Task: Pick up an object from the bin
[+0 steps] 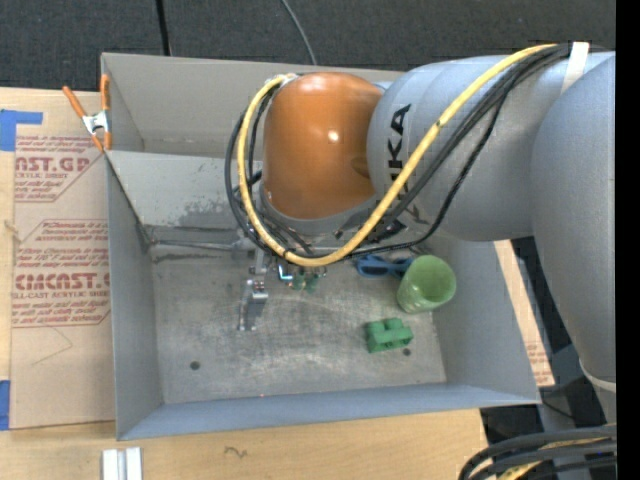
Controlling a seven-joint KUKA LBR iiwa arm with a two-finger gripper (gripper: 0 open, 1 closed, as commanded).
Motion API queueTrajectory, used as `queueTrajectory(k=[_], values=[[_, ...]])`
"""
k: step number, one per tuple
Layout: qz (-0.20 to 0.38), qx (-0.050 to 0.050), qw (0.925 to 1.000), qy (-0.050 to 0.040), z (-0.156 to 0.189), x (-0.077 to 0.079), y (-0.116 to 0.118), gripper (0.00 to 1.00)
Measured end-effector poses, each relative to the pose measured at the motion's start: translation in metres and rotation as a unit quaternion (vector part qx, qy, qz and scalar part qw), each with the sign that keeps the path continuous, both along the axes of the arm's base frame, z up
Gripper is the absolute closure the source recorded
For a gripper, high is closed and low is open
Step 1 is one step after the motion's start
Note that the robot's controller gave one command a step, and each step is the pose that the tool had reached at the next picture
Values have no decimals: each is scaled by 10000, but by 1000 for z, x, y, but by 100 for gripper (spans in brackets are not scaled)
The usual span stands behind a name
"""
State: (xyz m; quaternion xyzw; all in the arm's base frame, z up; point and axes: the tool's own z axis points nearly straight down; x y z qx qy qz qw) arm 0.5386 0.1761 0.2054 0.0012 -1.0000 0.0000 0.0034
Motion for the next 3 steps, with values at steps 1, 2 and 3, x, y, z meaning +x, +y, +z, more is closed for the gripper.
queueTrajectory(k=[1, 2, 3], values=[[613, 16, 9981, -74, -135, -20, -51, 0], [-1433, -11, 9897, -31, -83, -58, -118, 0], [-1866, -3, 9824, -55, -76, -8, -139, 0]])
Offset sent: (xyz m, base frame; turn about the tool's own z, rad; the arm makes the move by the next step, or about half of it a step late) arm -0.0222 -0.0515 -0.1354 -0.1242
